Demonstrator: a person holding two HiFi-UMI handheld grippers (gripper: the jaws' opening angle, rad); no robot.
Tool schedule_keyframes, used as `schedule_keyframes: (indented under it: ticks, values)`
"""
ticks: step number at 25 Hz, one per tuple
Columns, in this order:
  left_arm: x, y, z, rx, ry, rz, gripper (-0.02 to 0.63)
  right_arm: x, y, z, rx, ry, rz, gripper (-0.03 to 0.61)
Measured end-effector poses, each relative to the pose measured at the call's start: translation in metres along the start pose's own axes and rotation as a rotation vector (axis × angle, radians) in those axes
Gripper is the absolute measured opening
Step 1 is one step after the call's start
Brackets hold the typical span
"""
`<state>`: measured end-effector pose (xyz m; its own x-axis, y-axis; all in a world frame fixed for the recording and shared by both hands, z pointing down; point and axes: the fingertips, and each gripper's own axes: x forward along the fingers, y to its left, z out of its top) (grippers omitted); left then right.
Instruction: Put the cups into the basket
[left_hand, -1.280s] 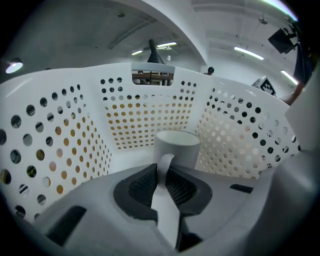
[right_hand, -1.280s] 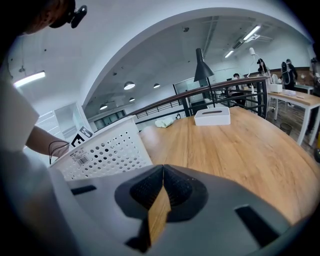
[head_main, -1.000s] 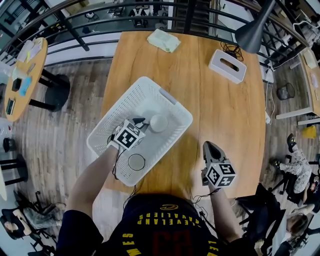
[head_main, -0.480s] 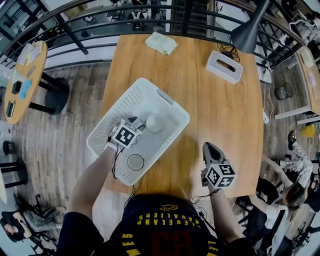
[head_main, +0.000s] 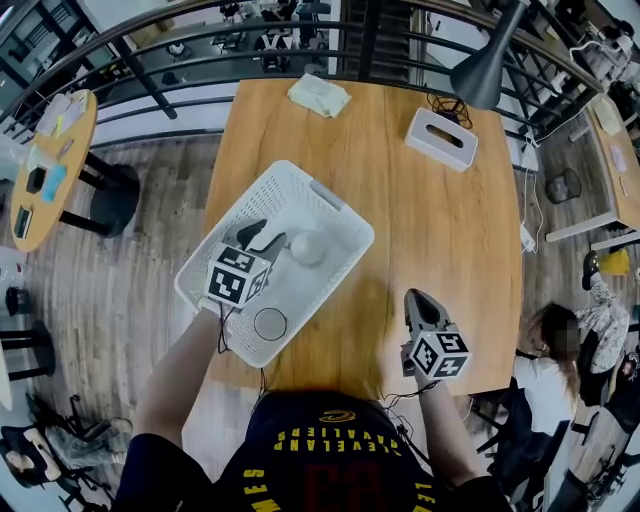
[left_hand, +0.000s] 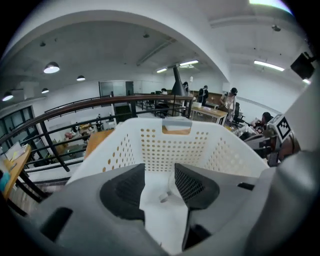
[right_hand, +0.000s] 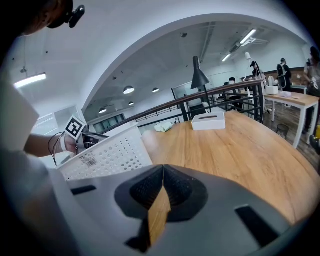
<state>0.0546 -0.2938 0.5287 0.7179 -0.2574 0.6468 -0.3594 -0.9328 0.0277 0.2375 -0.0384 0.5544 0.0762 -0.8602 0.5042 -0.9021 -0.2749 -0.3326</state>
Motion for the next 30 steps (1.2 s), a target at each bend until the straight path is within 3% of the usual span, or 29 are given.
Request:
schedule_keyframes:
  ticks: [12,18,25,30]
  values:
    - [-0.092,-0.037,0.066,-0.133,-0.317,-0.005,0.179,-0.023,0.01,0.01,-0.022,-0.047,0.028,0.014]
    - [-0.139,-0.076,0.086,-0.138,-0.436,-0.016,0.171,-0.04,0.021,0.024,-0.031,-0.091,0.055,0.014]
    - [-0.166,-0.144,0.088,-0.126,-0.502,-0.058,0.166,-0.069,0.041,0.046,-0.086,-0.165,0.099,0.014]
    - [-0.15,-0.19,0.06,-0.245,-0.455,-0.148,0.155,-0.09,0.073,0.055,-0.138,-0.208,0.18,0.014]
